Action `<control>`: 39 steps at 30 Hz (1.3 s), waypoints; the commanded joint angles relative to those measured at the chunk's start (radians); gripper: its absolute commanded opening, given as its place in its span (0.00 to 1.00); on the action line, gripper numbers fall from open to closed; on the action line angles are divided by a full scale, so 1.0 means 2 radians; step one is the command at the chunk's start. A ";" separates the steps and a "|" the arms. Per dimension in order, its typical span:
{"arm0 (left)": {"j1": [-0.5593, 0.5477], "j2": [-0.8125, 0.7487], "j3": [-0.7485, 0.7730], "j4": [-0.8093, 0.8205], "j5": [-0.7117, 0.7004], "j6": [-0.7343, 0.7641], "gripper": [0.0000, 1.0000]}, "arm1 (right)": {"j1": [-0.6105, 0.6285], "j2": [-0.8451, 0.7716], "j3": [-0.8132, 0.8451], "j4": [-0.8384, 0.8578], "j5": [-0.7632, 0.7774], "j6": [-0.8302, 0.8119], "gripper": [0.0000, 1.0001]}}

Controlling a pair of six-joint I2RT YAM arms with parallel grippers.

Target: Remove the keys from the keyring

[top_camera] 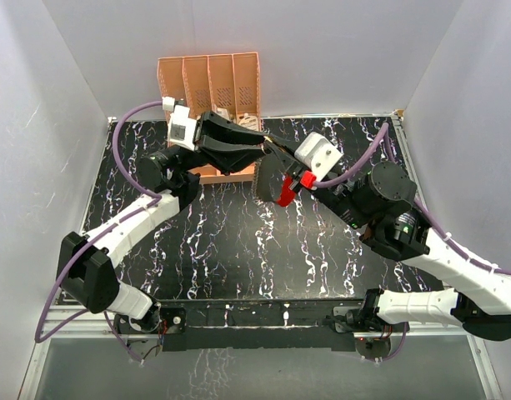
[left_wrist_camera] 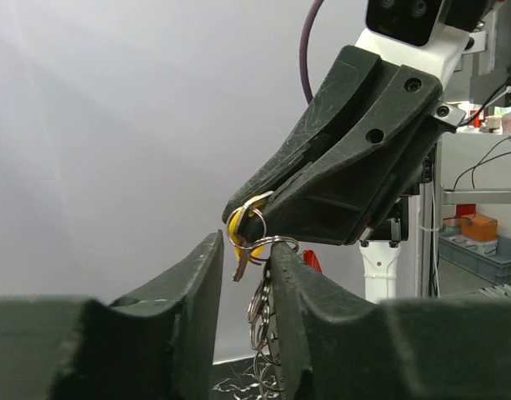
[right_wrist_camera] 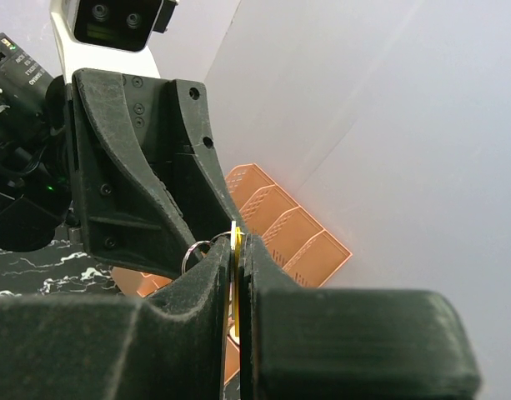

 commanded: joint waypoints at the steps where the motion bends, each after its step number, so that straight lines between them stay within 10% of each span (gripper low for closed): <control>1: -0.008 0.004 0.001 0.049 0.026 -0.028 0.24 | 0.002 0.005 0.010 0.055 -0.001 0.006 0.00; 19: -0.007 0.011 0.014 -0.052 0.003 0.027 0.00 | 0.002 0.005 0.015 0.055 -0.003 0.001 0.00; 39: -0.007 -0.052 -0.006 -0.284 -0.281 0.256 0.00 | 0.001 0.032 0.048 0.014 -0.005 0.005 0.00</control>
